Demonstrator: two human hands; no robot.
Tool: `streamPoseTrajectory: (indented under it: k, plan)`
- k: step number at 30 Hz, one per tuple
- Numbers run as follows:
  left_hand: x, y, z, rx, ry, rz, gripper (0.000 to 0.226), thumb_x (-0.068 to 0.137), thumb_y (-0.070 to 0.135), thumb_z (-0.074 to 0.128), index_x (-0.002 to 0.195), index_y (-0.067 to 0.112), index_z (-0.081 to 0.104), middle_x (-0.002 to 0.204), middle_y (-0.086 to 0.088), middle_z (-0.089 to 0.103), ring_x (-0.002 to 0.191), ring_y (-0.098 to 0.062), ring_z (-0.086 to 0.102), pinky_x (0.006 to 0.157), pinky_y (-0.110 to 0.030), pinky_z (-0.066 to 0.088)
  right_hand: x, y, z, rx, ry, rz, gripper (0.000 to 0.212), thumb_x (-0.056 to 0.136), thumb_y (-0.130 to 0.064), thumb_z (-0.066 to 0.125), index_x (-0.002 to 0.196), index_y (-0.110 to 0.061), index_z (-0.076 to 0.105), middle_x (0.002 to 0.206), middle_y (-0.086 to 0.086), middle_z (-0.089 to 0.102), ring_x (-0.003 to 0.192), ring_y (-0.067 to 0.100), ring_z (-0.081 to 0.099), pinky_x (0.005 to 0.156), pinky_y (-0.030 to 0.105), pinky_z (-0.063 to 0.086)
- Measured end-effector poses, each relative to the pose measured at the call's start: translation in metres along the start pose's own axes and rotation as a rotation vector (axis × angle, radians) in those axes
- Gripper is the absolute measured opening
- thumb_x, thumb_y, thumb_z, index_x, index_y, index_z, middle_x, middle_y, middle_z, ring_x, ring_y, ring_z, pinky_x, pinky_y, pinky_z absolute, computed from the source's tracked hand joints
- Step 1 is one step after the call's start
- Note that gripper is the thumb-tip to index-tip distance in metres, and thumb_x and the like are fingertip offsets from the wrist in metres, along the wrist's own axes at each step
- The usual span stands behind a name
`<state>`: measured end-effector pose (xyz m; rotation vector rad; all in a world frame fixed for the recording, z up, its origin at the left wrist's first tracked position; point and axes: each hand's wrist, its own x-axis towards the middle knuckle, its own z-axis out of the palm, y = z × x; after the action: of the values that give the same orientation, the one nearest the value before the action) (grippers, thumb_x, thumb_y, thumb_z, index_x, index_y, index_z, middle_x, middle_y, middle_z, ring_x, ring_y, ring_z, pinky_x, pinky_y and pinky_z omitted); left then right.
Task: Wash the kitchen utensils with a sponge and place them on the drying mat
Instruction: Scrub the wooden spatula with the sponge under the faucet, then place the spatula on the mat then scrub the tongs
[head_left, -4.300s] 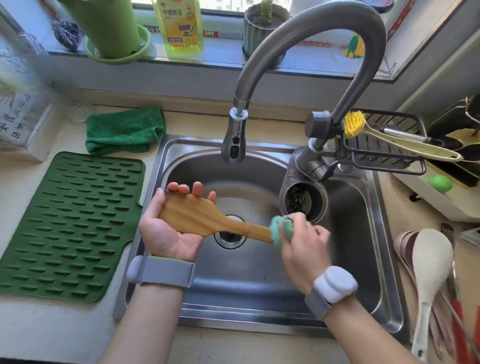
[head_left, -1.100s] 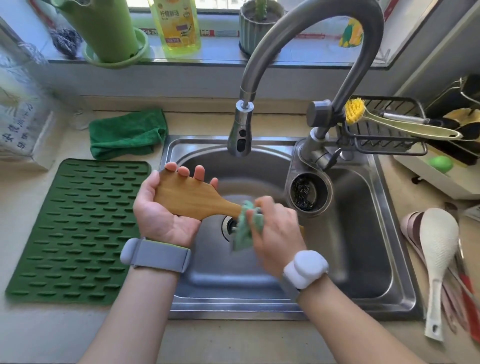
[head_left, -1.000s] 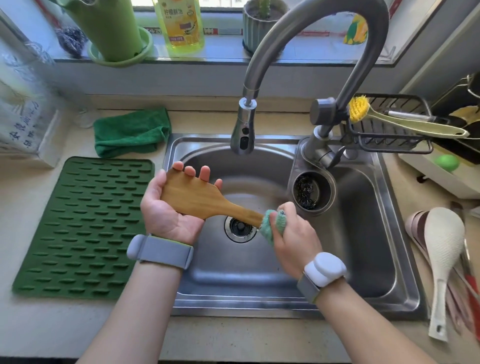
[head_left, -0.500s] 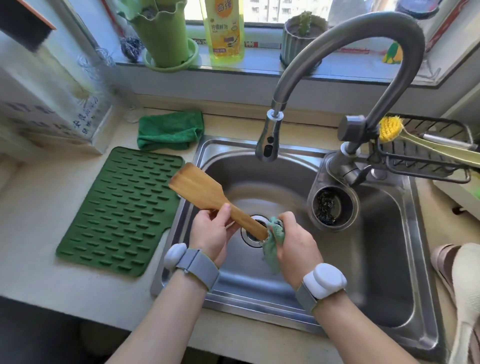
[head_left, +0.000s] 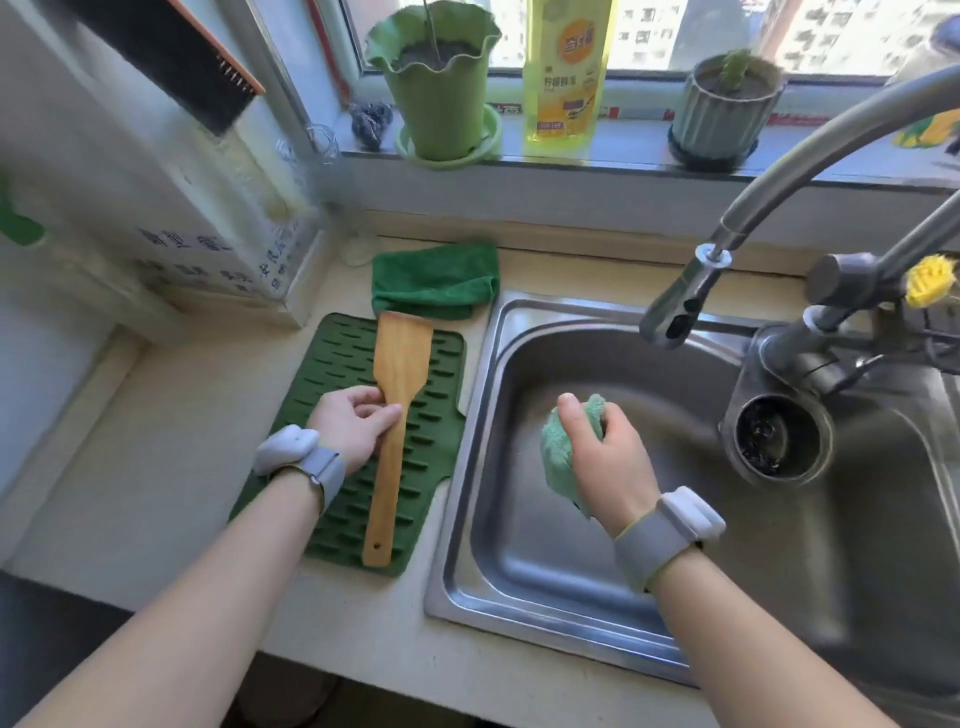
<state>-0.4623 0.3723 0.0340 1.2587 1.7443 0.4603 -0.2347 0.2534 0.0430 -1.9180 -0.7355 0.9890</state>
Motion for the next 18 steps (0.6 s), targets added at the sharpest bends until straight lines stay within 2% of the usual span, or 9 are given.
streamPoseTrajectory:
  k: [2,3,5,8,10,11,14,18]
  plan:
    - [0.012,-0.008,0.003,0.067,-0.02,0.001,0.038,0.086,0.02,0.072,0.12,0.008,0.062,0.091,-0.002,0.07,0.071,-0.02,0.064,0.069,-0.029,0.057,0.002,-0.003,0.01,0.062,-0.004,0.076,0.035,0.089,-0.049,0.046,0.084,-0.016,0.054,0.078,0.0,0.059,0.08,0.025,0.058,0.063,0.036,0.046]
    - [0.018,-0.013,0.004,0.081,-0.04,0.006,0.039,0.086,0.02,0.072,0.121,0.007,0.062,0.092,-0.003,0.07,0.071,-0.02,0.064,0.07,-0.029,0.057,0.003,-0.003,0.015,0.067,0.007,0.09,0.027,0.091,-0.042,0.045,0.085,-0.017,0.055,0.079,-0.001,0.059,0.084,0.025,0.058,0.068,0.037,0.047]
    - [0.031,-0.023,0.006,0.091,-0.061,0.006,0.041,0.084,0.021,0.074,0.121,0.007,0.063,0.095,-0.005,0.071,0.078,-0.022,0.067,0.079,-0.035,0.057,0.0,-0.003,0.024,0.056,0.028,0.078,0.015,0.092,-0.033,0.046,0.088,-0.021,0.055,0.081,-0.003,0.061,0.085,0.024,0.06,0.075,0.037,0.048]
    - [0.041,-0.034,0.009,0.119,-0.077,0.015,0.038,0.08,0.023,0.078,0.112,0.006,0.068,0.094,-0.007,0.072,0.087,-0.026,0.069,0.085,-0.043,0.057,-0.009,0.001,0.028,0.053,0.05,0.031,0.008,0.093,-0.027,0.048,0.091,-0.024,0.056,0.082,-0.002,0.065,0.076,0.019,0.062,0.06,0.027,0.046]
    - [0.045,-0.038,0.01,0.177,-0.044,0.059,0.03,0.076,0.028,0.08,0.098,0.011,0.071,0.084,-0.003,0.072,0.08,-0.025,0.069,0.079,-0.041,0.058,-0.015,0.003,0.027,0.003,0.077,-0.003,0.007,0.094,-0.025,0.05,0.094,-0.022,0.056,0.085,-0.004,0.065,0.078,0.014,0.061,0.059,0.022,0.042]
    - [0.045,-0.039,0.01,0.236,-0.016,0.1,0.025,0.076,0.031,0.08,0.092,0.013,0.07,0.078,0.001,0.07,0.074,-0.022,0.068,0.073,-0.036,0.057,-0.017,0.004,0.026,-0.01,0.092,-0.017,0.007,0.094,-0.025,0.05,0.095,-0.021,0.056,0.086,-0.004,0.064,0.079,0.014,0.061,0.061,0.022,0.041]
    - [0.038,-0.033,0.009,0.479,0.007,0.23,0.02,0.082,0.032,0.073,0.085,0.014,0.064,0.068,0.009,0.06,0.07,-0.016,0.058,0.056,-0.025,0.038,-0.021,0.01,0.02,-0.025,0.137,-0.011,0.007,0.094,-0.024,0.052,0.096,-0.02,0.057,0.085,-0.005,0.064,0.082,0.016,0.06,0.067,0.027,0.041]
    - [0.016,-0.019,0.026,0.531,0.002,0.404,0.019,0.087,0.033,0.067,0.086,0.016,0.06,0.079,0.002,0.062,0.073,-0.019,0.056,0.062,-0.027,0.037,-0.03,0.017,-0.003,0.004,0.185,0.012,0.009,0.093,-0.024,0.054,0.098,-0.017,0.058,0.088,0.0,0.065,0.084,0.018,0.061,0.072,0.03,0.047]
